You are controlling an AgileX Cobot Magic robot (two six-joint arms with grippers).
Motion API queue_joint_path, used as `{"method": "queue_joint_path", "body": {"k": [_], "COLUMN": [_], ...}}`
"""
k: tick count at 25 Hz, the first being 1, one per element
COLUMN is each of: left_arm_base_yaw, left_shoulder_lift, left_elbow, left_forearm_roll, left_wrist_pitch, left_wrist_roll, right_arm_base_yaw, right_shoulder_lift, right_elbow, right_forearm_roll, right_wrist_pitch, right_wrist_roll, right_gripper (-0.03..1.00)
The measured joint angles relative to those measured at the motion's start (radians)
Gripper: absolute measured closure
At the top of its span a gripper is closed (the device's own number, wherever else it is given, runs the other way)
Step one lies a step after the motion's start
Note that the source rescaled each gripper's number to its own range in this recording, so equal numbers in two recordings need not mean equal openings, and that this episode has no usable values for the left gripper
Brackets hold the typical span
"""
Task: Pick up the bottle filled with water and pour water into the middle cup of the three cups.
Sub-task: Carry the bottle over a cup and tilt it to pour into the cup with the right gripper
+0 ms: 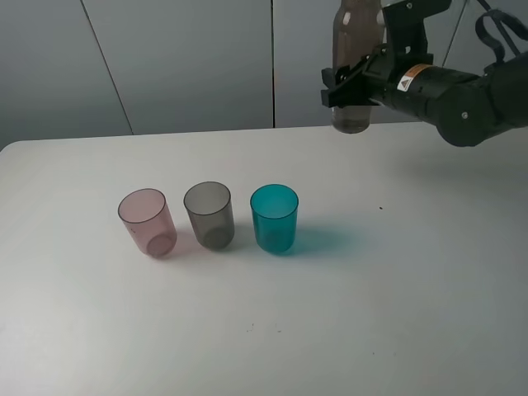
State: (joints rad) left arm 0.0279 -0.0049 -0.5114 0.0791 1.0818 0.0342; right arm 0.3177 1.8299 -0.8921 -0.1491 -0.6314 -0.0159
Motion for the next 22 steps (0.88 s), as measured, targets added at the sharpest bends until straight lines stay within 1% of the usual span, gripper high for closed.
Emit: {"method": "queue_joint_path", "body": {"k": [3, 9, 16, 19, 22], "left_arm_base_yaw": [0.0, 0.0, 0.0, 0.0, 0.0], "left_shoulder_lift": [0.0, 0.0, 0.0, 0.0, 0.0], "left_elbow": [0.0, 0.0, 0.0, 0.0, 0.0], "left_forearm_roll": [0.0, 0.0, 0.0, 0.0, 0.0], "left_wrist_pitch": [0.0, 0.0, 0.0, 0.0, 0.0], "left_wrist_roll": [0.0, -0.004, -0.004, -0.004, -0.004], "right_arm_base_yaw": [0.033, 0.097, 0.14, 0.149, 0.156], "right_shoulder_lift": [0.07, 0.231, 0.35, 0.382, 0.4], "right_elbow": [-0.074, -0.224, -0.362, -0.406, -0.434], "right_forearm_roll": [-0.059, -0.239, -0.312, -0.339, -0.368], "right_wrist_pitch": [-0.009, -0.007, -0.018, -0.021, -0.021], "right_wrist_roll": [0.0, -0.001, -0.01, -0.06, -0.157], "right_gripper": [0.97, 0.97, 0.97, 0.97, 0.97]}}
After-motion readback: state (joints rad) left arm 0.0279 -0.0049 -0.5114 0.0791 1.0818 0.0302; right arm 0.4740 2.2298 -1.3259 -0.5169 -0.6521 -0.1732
